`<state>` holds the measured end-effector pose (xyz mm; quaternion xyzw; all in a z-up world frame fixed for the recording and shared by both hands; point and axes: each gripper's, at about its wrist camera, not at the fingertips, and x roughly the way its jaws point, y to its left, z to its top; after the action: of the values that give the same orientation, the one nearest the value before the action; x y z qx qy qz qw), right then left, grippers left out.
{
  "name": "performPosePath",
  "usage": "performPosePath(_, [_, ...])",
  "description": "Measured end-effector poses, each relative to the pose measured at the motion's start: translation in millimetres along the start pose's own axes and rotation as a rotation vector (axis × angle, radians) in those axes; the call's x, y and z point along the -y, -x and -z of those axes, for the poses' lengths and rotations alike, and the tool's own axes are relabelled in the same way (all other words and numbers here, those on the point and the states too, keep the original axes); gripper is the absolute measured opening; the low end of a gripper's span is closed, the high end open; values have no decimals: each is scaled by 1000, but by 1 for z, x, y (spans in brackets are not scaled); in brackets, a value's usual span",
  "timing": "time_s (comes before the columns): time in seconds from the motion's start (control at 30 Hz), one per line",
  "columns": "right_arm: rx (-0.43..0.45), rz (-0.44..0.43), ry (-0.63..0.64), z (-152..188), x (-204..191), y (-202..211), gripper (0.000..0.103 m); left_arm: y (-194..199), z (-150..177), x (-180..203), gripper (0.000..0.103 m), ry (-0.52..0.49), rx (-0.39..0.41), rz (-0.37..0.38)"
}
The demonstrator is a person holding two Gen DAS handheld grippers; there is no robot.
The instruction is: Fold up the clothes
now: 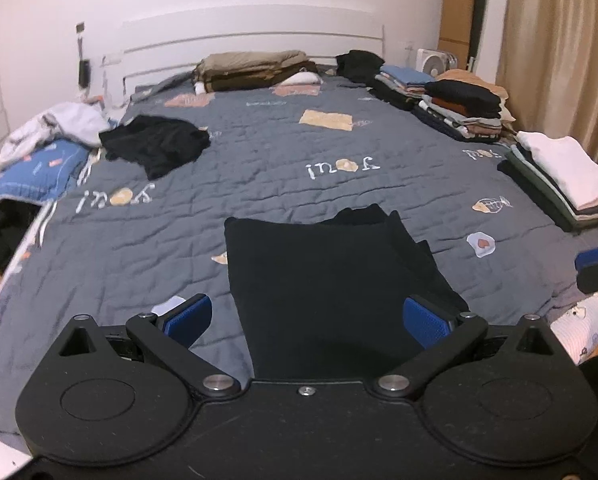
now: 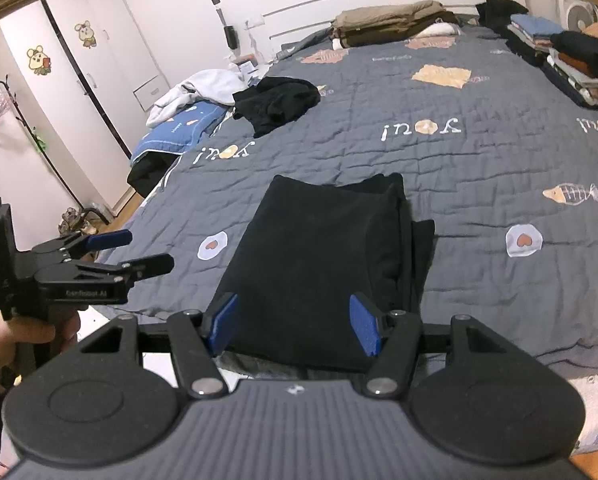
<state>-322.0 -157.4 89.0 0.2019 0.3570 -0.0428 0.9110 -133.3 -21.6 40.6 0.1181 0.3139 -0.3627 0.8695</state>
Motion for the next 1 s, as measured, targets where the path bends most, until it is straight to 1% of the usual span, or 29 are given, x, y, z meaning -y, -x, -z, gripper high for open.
performPosePath(0.23, [-50, -17, -21, 0, 9, -21, 61, -23, -5, -7, 103, -27, -82, 21])
performPosePath(0.37, [-81, -23, -17, -1, 14, -38, 61, -34, -14, -6, 103, -68, -100, 24])
performPosePath(0.57, [-110, -26, -56, -4, 25, -59, 61, -53, -19, -11, 103, -91, -128, 31])
performPosePath(0.67, [-114, -23, -70, -5, 30, -65, 61, -64, -20, -15, 103, -87, -139, 39])
performPosePath(0.83, [-117, -31, -104, -7, 39, -72, 61, -82, -20, -27, 103, -63, -154, 74])
performPosePath(1.0, [-134, -3, -121, -8, 42, -82, 61, -100, -22, -36, 103, -55, -173, 96])
